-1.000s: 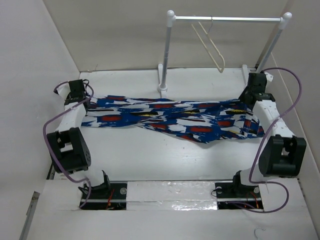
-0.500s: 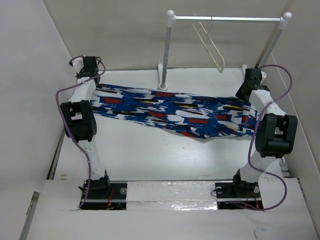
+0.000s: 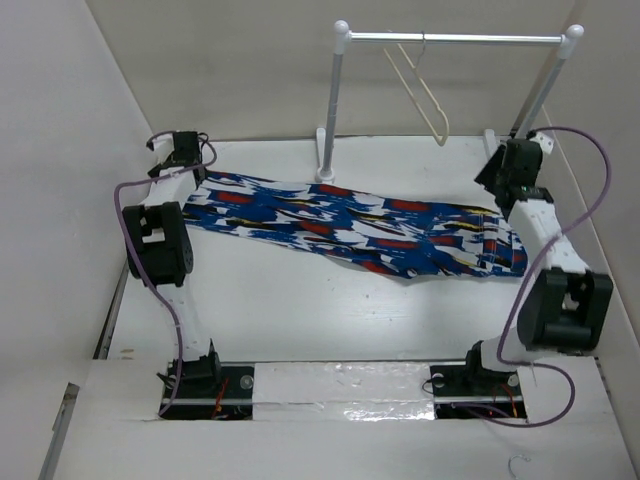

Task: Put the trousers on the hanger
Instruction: Fold the trousers at the center of the board.

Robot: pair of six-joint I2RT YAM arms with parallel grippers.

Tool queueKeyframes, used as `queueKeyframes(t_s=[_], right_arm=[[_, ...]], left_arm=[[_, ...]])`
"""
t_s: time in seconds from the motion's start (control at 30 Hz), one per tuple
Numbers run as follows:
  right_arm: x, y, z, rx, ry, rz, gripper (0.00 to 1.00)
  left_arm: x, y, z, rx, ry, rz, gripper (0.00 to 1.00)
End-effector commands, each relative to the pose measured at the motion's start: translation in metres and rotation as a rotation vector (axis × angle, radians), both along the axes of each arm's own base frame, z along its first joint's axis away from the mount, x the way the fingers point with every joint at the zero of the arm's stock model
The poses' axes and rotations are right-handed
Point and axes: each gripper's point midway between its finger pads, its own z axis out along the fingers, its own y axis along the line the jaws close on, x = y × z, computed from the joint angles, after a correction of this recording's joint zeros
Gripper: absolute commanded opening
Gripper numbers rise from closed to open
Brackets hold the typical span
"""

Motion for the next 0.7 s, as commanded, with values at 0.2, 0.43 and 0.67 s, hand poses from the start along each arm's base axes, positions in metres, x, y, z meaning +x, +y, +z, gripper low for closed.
queueKeyframes(t_s=[0.2, 0.43, 0.67], right_arm=[[-0.068, 0.111, 0.001, 0.085, -0.222, 0.314, 0.00], [-0.109, 0.160, -0.020, 0.100, -0.197, 0.532, 0.28], [-0.130, 0.218, -0.047, 0.103, -0.124, 0.706, 0.30]], left_arm=[[-0.036, -0.030, 0.005, -0.169, -0.081, -0.025, 0.61], [-0.037, -0.023, -0.020, -0.271, -0.068, -0.014, 0.60], [-0.023, -0.031, -0.031, -0.322, -0.064, -0.035, 0.49]])
